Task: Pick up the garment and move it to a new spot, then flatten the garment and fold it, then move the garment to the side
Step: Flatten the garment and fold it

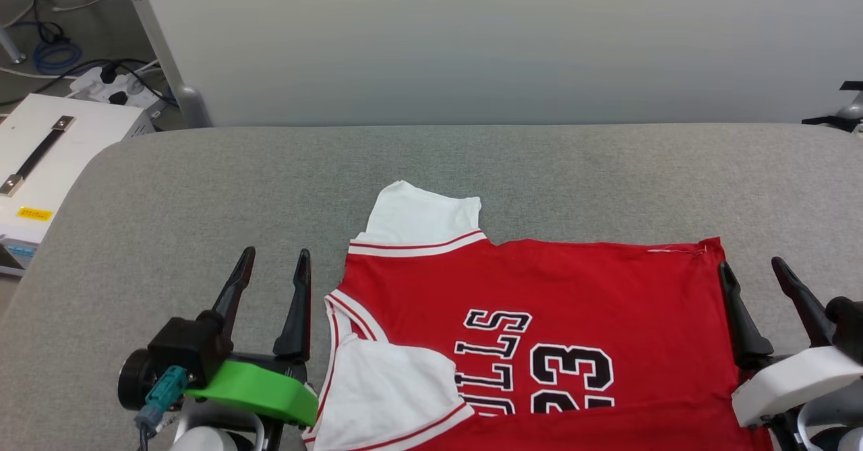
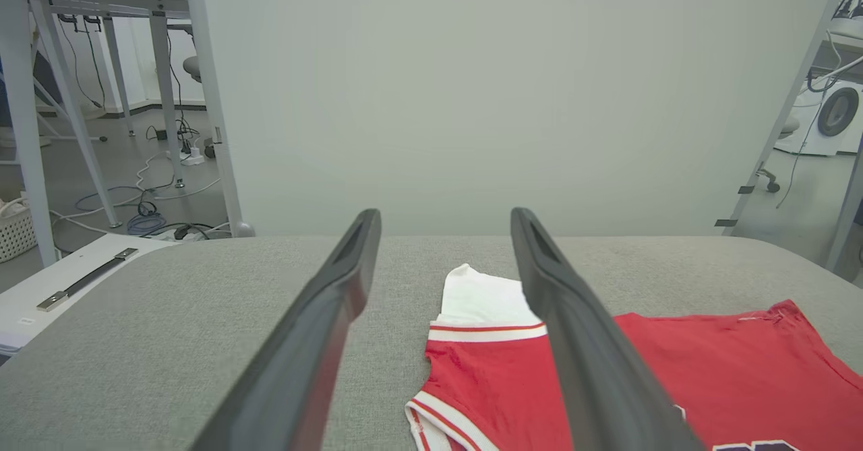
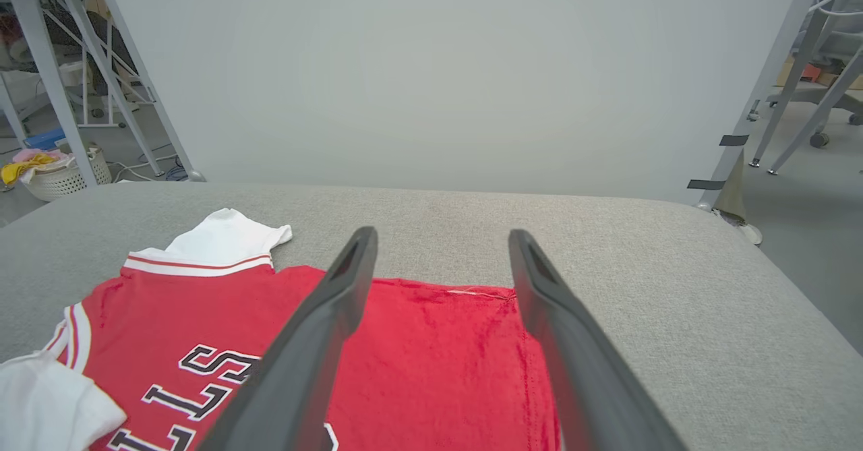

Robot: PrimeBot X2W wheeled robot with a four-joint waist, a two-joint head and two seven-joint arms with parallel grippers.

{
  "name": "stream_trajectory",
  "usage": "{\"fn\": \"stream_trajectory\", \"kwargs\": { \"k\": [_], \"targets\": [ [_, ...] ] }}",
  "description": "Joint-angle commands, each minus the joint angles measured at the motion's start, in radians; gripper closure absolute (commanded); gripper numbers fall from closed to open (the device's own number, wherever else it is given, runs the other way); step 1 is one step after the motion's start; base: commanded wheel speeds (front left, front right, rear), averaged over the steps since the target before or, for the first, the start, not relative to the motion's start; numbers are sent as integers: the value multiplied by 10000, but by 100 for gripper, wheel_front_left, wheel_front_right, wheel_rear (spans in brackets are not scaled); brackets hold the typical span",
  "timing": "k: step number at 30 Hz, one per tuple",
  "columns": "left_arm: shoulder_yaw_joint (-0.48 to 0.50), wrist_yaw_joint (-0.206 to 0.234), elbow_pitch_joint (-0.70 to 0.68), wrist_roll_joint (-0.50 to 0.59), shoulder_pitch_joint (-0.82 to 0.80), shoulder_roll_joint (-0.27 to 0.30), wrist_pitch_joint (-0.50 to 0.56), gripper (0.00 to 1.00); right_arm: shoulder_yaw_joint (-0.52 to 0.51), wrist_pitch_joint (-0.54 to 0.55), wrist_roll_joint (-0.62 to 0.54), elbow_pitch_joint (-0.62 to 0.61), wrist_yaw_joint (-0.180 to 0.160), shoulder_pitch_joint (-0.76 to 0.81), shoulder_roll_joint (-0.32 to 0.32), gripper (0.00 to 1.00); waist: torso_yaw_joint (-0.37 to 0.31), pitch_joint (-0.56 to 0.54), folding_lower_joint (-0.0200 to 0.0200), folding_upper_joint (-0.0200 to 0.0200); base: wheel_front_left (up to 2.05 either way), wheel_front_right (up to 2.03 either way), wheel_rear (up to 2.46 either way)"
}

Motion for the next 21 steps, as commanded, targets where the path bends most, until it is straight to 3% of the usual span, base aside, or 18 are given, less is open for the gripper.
{"fn": "stream_trajectory", "kwargs": {
  "k": [1,7,13,16,21],
  "targets": [
    [237,-219,19,218,293,-260,-55,0,-20,-344,-88,-35,-7,85,131,0,-68,34,0,-1,0,0,0],
    [1163,-1142,310,939,696,-1130,-55,0,175,-1247,-284,289,-7,73,396,0,-236,213,0,-1,0,0,0],
    [1765,-1863,638,1521,428,-1607,-56,0,339,-1508,-454,351,-7,-106,575,0,-453,620,0,-1,0,0,0],
    [1975,-2182,856,1669,100,-1673,-56,0,407,-1592,-442,326,-7,-279,623,0,-625,1006,0,-1,0,0,0],
    [1777,-2746,1658,1770,-1205,-1303,418,0,495,-1619,-467,209,-7,-570,726,0,-927,1841,0,-1,0,0,0]
  ]
}}
